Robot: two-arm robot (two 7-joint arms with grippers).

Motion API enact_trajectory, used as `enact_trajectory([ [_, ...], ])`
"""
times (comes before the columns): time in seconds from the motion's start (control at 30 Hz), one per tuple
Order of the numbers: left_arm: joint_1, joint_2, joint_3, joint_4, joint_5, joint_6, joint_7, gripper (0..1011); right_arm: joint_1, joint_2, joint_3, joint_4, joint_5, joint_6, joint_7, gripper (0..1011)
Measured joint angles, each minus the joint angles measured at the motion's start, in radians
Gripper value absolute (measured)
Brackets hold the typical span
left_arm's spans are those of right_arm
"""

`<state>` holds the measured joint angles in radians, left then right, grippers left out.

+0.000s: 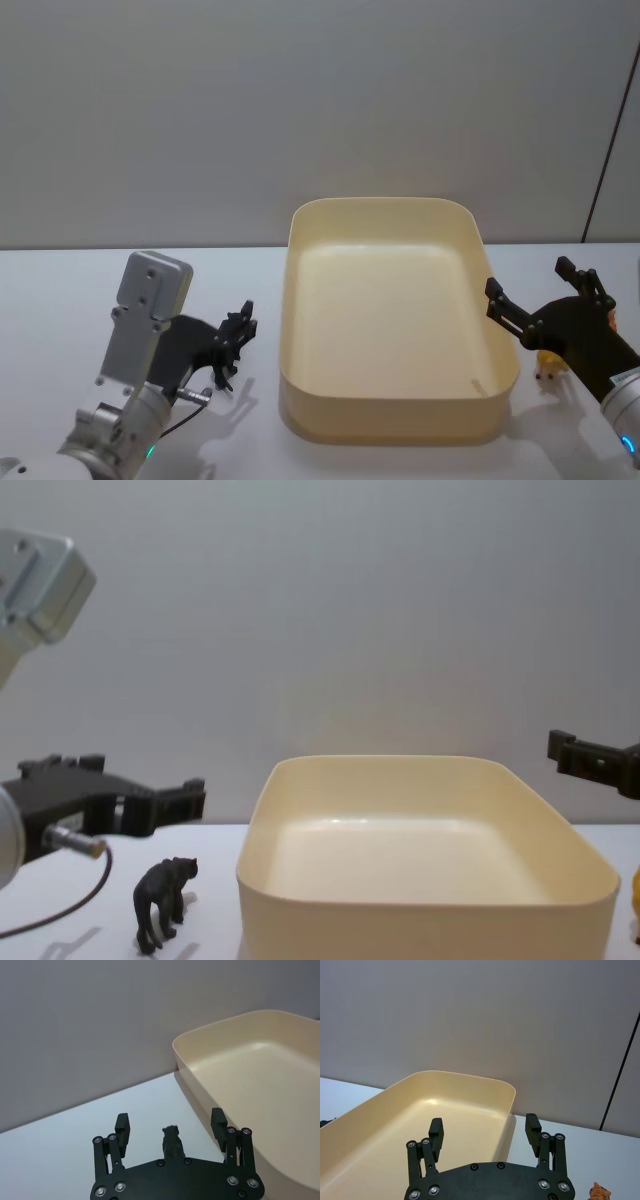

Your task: Pick up the toy alternately with two hands and place it into the central storage box.

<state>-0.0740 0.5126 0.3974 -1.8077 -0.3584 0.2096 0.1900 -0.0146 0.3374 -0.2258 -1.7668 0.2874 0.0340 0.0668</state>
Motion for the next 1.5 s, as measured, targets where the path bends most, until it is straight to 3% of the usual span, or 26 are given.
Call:
enact_trajectory([
  [0.3,0.011,0.032,-0.026,0.016,-0.066,0.073,-0.063,1001,0.000,0.000,0.000,0.000,0.000,0.000,0.000,1000],
  [0.7,0.011,0.041,-0.038,0.067,-0.096,0.112,-0.117,1001,0.000,0.000,0.000,0.000,0.000,0.000,0.000,1001],
  [1.27,-0.033,-0.011,-0.043,0.178,-0.135,0.032,-0.191,1000,0.000,0.000,0.000,0.000,0.000,0.000,0.000,1000],
  [1.5,-0.063,-0.033,-0.044,0.222,-0.139,0.027,-0.234,1001,0.000,0.000,0.000,0.000,0.000,0.000,0.000,1000],
])
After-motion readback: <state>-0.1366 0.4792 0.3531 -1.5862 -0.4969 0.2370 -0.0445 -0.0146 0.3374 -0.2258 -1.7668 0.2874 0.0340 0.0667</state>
